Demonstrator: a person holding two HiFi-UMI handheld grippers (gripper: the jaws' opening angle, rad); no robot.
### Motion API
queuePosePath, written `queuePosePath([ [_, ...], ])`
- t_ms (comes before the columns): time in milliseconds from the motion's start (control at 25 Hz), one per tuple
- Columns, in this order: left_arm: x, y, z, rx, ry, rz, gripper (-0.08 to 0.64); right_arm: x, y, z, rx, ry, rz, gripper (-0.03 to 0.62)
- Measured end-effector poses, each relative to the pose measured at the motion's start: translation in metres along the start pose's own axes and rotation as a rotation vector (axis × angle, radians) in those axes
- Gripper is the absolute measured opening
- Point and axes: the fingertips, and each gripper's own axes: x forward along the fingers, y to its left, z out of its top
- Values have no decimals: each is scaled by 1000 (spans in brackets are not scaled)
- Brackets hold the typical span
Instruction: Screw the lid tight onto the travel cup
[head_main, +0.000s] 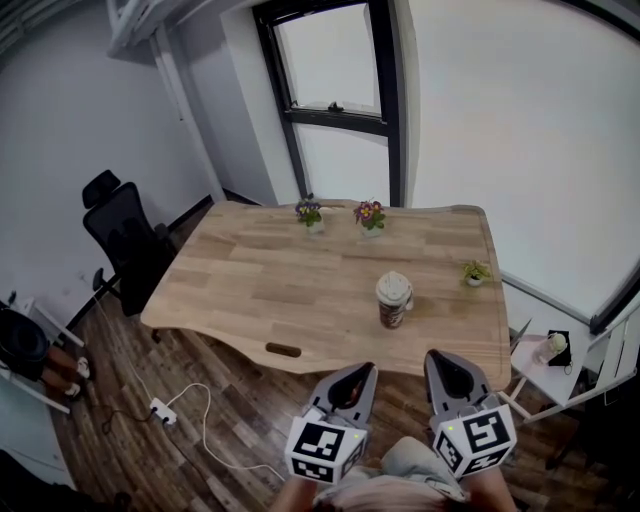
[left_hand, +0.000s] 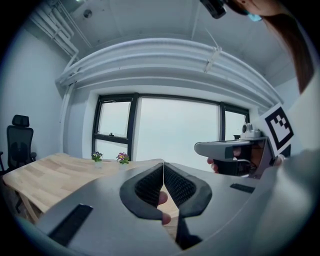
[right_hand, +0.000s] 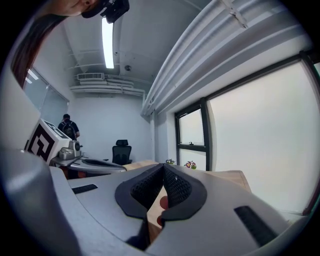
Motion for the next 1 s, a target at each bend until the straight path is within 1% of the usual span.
queuePosePath([
  [120, 9, 2, -2, 1, 2, -25, 8, 8, -3, -3, -10, 11, -8, -2],
  [200, 17, 5, -4, 3, 7, -37, 49, 15, -7, -5, -4, 16, -2, -2],
  [240, 22, 7, -5, 3, 8, -38, 58, 18, -10, -6, -2, 17, 2, -2],
  [360, 37, 11, -4, 5, 5, -38, 58, 29, -19, -6, -4, 22, 14, -2],
  [440, 47, 12, -3, 1, 10, -41, 63, 38, -25, -7, -3, 30, 27, 0],
  [800, 91, 29, -8, -41, 26, -37, 129, 74, -51, -12, 4, 60, 106, 6],
  [920, 107, 36, -14, -53, 37, -37, 144, 89, -59, -17, 0, 89, 133, 22],
  [1000, 117, 41, -18, -66, 45, -37, 155, 98, -65, -20, -7, 108, 147, 58],
])
